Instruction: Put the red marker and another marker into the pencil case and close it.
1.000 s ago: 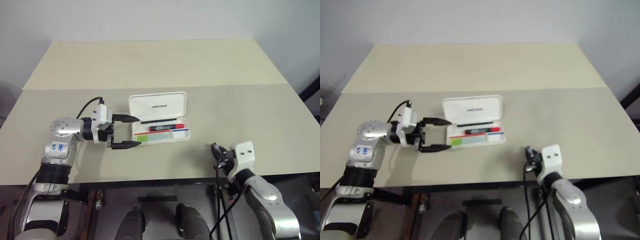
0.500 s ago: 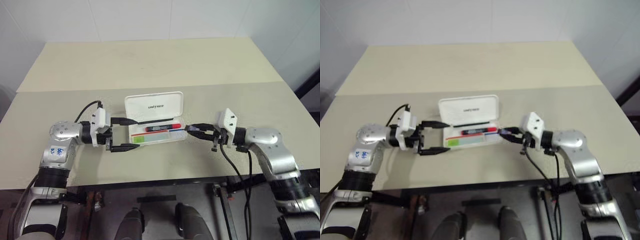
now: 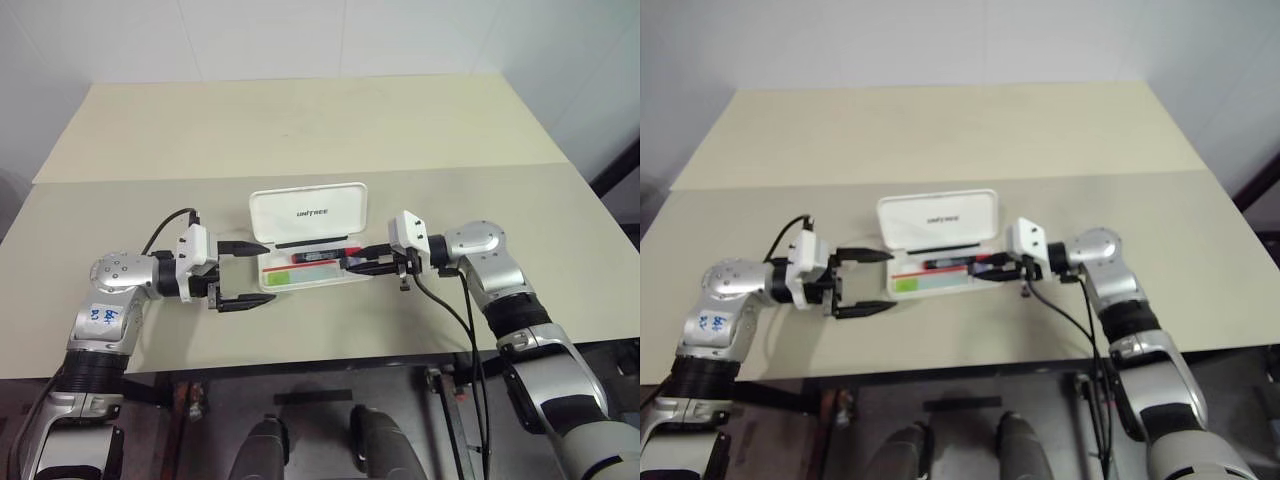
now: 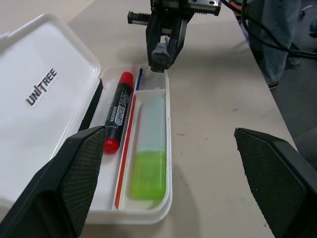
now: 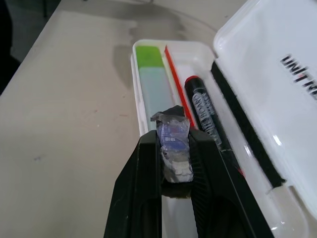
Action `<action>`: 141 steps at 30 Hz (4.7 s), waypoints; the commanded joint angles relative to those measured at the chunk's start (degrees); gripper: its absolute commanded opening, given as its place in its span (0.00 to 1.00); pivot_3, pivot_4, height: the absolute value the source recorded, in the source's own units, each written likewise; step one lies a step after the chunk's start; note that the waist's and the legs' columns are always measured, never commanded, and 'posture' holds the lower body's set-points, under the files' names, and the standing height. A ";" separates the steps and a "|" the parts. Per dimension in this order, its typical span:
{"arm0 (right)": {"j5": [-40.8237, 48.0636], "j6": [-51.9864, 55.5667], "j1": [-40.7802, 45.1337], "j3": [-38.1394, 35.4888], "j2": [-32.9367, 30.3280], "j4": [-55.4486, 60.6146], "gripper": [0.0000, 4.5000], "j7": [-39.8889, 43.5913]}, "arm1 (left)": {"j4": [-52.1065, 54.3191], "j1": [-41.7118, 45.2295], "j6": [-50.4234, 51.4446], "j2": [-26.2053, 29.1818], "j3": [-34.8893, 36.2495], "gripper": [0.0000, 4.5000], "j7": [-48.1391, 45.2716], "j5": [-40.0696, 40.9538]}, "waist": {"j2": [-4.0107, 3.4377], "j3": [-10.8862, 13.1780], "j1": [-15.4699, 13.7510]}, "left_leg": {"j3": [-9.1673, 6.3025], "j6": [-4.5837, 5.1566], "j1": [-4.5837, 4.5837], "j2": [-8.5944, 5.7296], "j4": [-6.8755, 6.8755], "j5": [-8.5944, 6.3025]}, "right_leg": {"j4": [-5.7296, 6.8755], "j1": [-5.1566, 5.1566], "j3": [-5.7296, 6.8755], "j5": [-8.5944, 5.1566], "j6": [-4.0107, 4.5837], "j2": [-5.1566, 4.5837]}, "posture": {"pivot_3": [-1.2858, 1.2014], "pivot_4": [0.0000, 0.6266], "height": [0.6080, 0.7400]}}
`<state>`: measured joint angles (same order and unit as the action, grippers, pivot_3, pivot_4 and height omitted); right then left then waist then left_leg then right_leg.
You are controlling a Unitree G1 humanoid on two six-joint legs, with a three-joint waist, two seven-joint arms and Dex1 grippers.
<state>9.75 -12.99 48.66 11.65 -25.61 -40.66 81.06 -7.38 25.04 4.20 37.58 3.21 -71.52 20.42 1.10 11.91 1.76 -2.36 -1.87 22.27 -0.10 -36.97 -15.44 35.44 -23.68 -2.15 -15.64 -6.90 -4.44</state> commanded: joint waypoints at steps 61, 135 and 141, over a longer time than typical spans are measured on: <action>10.69 16.55 -29.61 -16.51 -12.59 45.05 1.00 -20.07 | -18.33 7.24 4.32 -9.62 6.60 0.00 38.43 -6.72 | -0.03 0.04 -1.07 | -0.06 -0.03 -0.05 -0.08 -0.14 0.05 | 0.03 0.12 0.02 0.05 -0.08 -0.03 | 0.52 0.24 1.00; 14.36 16.03 -31.83 -17.84 -12.65 45.87 1.00 -20.28 | -0.79 -6.21 0.59 3.13 8.69 0.67 1.13 3.00 | -0.01 0.04 -1.43 | -0.03 0.04 -0.07 -0.02 -0.06 0.03 | -0.08 0.16 -0.02 0.02 -0.04 -0.05 | 0.52 0.24 1.00; 14.38 15.55 -28.74 -17.16 -14.07 42.48 1.00 -16.28 | 3.69 -10.33 2.19 3.75 10.43 1.00 2.92 5.01 | -0.01 0.04 -1.57 | -0.06 0.04 -0.06 0.02 -0.04 0.03 | -0.11 0.16 0.02 -0.01 0.03 -0.08 | 0.52 0.24 1.00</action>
<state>23.22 3.75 19.22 -4.82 -38.73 1.65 63.61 -6.42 15.06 5.87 40.45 12.18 -69.23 23.59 1.10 11.95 0.19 -2.42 -1.84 22.20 -0.09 -37.01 -15.42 35.34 -23.53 -2.13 -15.66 -6.86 -4.52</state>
